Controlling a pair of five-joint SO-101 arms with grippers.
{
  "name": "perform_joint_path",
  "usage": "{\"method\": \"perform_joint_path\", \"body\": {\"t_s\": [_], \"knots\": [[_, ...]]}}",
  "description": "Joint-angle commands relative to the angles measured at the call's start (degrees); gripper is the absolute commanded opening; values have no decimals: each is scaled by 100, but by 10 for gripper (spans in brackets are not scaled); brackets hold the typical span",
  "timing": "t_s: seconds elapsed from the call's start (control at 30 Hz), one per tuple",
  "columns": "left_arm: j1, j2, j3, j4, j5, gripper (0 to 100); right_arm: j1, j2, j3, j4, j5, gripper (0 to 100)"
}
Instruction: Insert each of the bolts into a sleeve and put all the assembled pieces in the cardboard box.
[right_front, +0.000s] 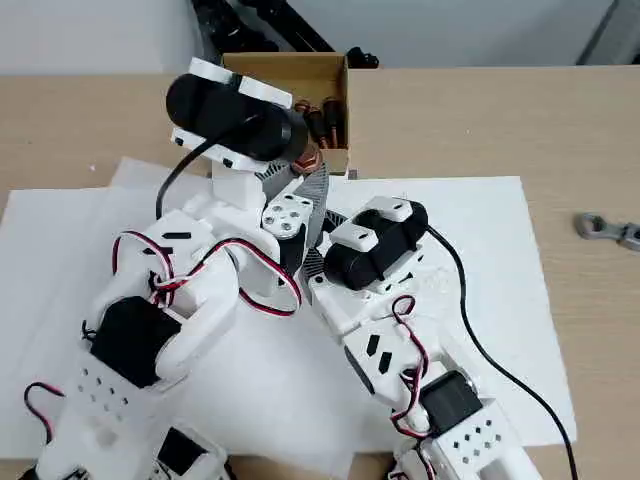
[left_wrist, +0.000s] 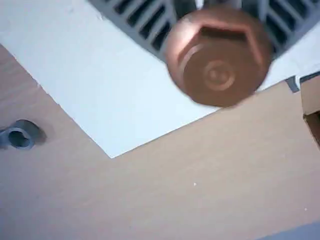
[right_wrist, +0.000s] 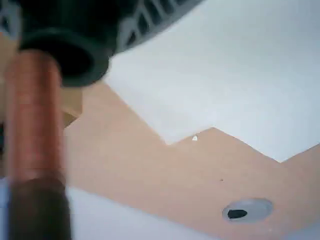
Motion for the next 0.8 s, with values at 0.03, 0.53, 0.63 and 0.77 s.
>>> {"method": "perform_joint_path", "body": {"t_s": [0.03, 0.53, 0.63, 0.77], "knots": [[9, -18, -101, 88, -18, 6, 13, -13, -88, -127, -44, 4], [-273, 0, -505, 97, -26, 6, 13, -13, -88, -119, -44, 4], [-413, 9, -549, 105, -26, 6, 13, -13, -88, -119, -44, 4], [-387, 18, -541, 176, -9, 6, 13, -13, -88, -119, -44, 4]]}}
